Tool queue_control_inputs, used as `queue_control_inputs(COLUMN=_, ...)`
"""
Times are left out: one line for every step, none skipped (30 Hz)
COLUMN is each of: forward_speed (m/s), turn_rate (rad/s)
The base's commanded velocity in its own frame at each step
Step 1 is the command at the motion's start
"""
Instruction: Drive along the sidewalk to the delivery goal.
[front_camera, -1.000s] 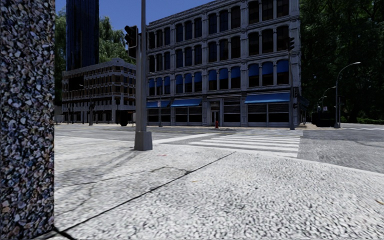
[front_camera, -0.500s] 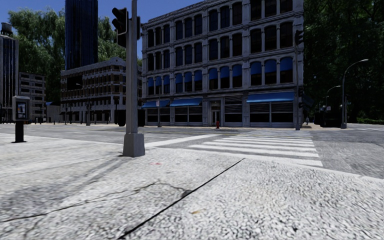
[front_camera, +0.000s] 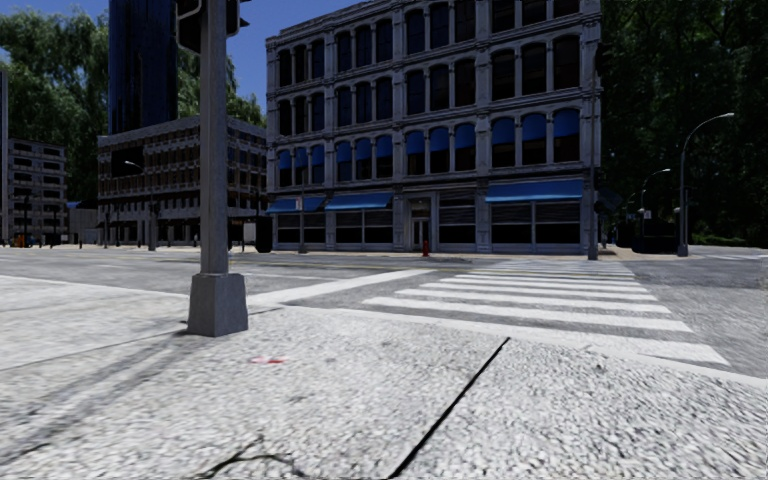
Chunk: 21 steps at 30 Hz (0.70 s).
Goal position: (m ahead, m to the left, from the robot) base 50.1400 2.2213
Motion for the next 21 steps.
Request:
queue_control_inputs(forward_speed=2.0, turn_rate=-0.49)
queue_control_inputs(forward_speed=2.0, turn_rate=-0.49)
queue_control_inputs(forward_speed=2.0, turn_rate=-0.49)
queue_control_inputs(forward_speed=2.0, turn_rate=-0.49)
queue_control_inputs(forward_speed=2.0, turn_rate=-0.49)
queue_control_inputs(forward_speed=2.0, turn_rate=-0.53)
queue_control_inputs(forward_speed=2.0, turn_rate=-0.55)
queue_control_inputs(forward_speed=2.0, turn_rate=-0.55)
queue_control_inputs(forward_speed=2.0, turn_rate=-0.56)
queue_control_inputs(forward_speed=2.0, turn_rate=-0.56)
queue_control_inputs(forward_speed=2.0, turn_rate=-0.56)
queue_control_inputs(forward_speed=2.0, turn_rate=-0.56)
queue_control_inputs(forward_speed=2.0, turn_rate=-0.56)
queue_control_inputs(forward_speed=2.0, turn_rate=-0.56)
queue_control_inputs(forward_speed=2.0, turn_rate=-0.56)
queue_control_inputs(forward_speed=2.0, turn_rate=-0.56)
queue_control_inputs(forward_speed=2.0, turn_rate=-0.56)
queue_control_inputs(forward_speed=2.0, turn_rate=-0.56)
queue_control_inputs(forward_speed=2.0, turn_rate=-0.56)
queue_control_inputs(forward_speed=2.0, turn_rate=-0.56)
queue_control_inputs(forward_speed=2.0, turn_rate=-0.56)
